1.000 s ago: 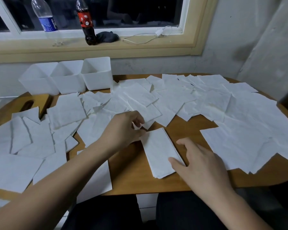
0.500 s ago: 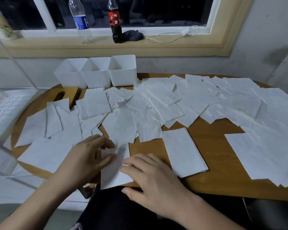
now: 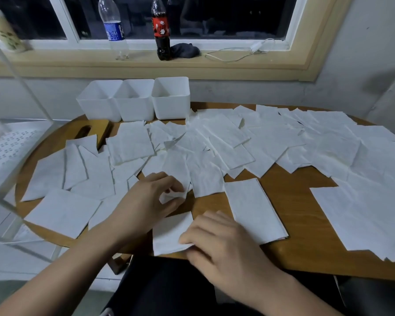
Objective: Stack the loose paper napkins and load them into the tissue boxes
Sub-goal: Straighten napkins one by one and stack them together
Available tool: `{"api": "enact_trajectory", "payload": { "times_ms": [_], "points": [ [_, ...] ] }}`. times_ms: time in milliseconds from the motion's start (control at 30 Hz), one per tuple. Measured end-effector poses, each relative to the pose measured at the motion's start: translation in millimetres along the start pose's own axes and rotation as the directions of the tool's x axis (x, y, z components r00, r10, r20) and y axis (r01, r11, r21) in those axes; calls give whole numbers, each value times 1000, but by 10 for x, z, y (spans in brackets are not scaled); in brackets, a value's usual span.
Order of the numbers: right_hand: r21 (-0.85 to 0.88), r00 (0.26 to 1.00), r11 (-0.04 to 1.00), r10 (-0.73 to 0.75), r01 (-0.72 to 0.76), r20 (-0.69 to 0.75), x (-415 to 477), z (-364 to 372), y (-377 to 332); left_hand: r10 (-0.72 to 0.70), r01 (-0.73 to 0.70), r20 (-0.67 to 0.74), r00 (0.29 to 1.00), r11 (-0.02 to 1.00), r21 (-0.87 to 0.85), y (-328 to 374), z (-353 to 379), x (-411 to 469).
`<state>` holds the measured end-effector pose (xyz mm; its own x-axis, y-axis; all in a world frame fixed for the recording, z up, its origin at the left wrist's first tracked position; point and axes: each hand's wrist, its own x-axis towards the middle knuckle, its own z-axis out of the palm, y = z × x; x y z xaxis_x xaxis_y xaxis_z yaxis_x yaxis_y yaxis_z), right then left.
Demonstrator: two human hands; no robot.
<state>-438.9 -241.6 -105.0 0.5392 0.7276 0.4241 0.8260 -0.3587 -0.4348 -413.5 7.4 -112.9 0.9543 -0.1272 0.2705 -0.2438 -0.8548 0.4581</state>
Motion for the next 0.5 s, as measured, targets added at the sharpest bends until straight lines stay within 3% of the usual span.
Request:
{"api": "enact_trajectory", "payload": {
  "times_ms": [133, 300, 500],
  "points": [
    [130, 985, 981, 153, -142, -75, 10, -523, 89, 66, -67, 50, 997, 997, 28, 142, 92, 270],
    [283, 897, 866, 441, -413, -41, -46, -1027, 318, 129, -148, 130, 983, 978, 148, 282, 276, 481],
    [499, 865, 734, 497, -462, 71, -66, -1402, 388, 148, -173, 116, 982, 954, 246, 349, 316, 585]
  ]
}}
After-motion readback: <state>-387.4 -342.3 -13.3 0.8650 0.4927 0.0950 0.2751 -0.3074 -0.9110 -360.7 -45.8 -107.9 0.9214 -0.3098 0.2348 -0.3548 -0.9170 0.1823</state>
